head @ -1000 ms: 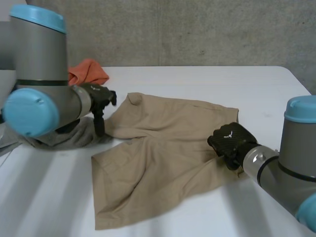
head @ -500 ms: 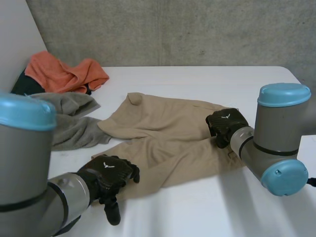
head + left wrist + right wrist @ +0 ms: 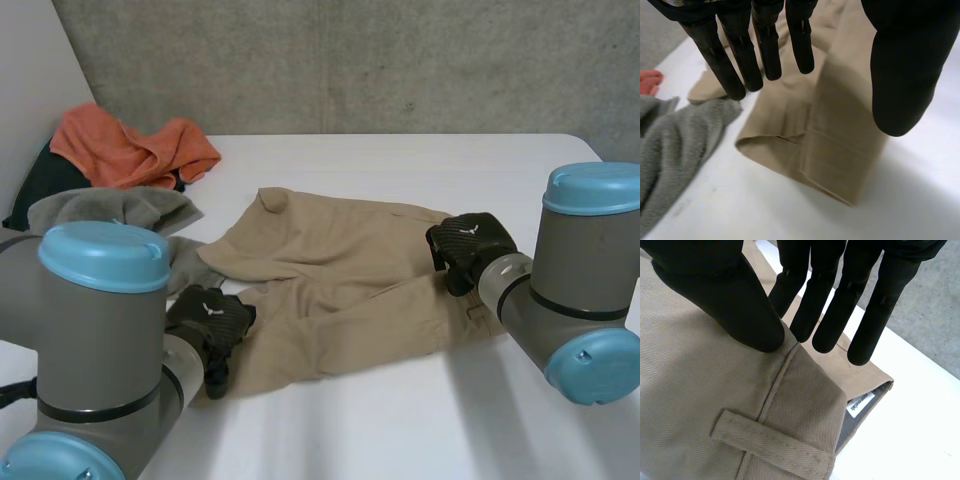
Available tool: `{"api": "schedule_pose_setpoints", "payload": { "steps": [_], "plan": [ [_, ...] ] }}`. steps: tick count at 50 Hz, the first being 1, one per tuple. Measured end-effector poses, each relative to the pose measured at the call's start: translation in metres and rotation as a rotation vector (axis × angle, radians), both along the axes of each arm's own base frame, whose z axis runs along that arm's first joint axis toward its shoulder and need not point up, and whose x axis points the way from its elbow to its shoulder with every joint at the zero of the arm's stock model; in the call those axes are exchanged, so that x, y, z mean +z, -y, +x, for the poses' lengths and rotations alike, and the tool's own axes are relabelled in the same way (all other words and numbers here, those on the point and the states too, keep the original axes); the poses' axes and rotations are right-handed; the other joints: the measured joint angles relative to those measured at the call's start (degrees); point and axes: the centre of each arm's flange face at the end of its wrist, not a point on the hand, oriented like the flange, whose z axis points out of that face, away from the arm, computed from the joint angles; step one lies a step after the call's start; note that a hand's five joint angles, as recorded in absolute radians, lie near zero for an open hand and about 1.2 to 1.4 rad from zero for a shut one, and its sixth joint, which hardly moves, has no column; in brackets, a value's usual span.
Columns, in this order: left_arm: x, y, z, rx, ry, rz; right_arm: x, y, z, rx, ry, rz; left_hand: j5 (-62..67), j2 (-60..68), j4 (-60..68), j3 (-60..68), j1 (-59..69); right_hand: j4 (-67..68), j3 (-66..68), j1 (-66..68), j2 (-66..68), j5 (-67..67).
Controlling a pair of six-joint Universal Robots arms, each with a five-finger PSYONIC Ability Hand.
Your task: Fold the laundry.
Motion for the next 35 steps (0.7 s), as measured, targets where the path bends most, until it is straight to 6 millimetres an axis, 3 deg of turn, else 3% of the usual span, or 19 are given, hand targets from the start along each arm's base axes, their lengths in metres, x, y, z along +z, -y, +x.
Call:
{"api": "schedule_pose_setpoints", "payload": {
  "steps": [11,19,23,25,29,35],
  "plan": [
    [0.026,-0.005,0.003,-0.006,-0.071,-0.061,-0.001,-0.003,0.001,0.015,-0.012,-0.003,-4.86,-4.48,-4.88,-4.68,-4.08,0.00,0.00,-0.03,0.00,0.00],
    [0.007,-0.001,-0.001,-0.027,-0.058,0.007,0.000,-0.003,0.002,0.016,-0.010,-0.006,-2.38,-3.10,-2.63,-2.90,-2.47,0.00,0.00,-0.03,0.00,-0.02],
    [-0.011,0.006,-0.005,-0.022,-0.025,0.044,0.000,-0.002,0.000,0.010,-0.009,-0.003,0.25,-0.50,0.03,-0.32,0.47,0.00,0.00,-0.03,0.00,0.00],
    [-0.018,0.010,-0.006,-0.018,-0.010,0.053,0.000,-0.002,-0.001,0.008,-0.009,-0.002,2.59,2.13,2.40,2.29,3.17,0.00,0.00,-0.03,0.00,-0.02],
    [-0.028,0.015,-0.009,-0.010,0.017,0.057,0.001,-0.004,-0.003,0.010,-0.008,0.001,33.41,33.23,33.46,32.96,36.00,0.00,0.00,-0.03,0.00,-0.01],
    [-0.020,0.020,-0.010,-0.002,0.009,0.015,0.005,-0.009,-0.004,0.033,-0.016,0.002,38.55,39.68,40.06,39.44,38.27,-1.90,-1.27,-0.03,-0.96,-1.97]
  ]
}}
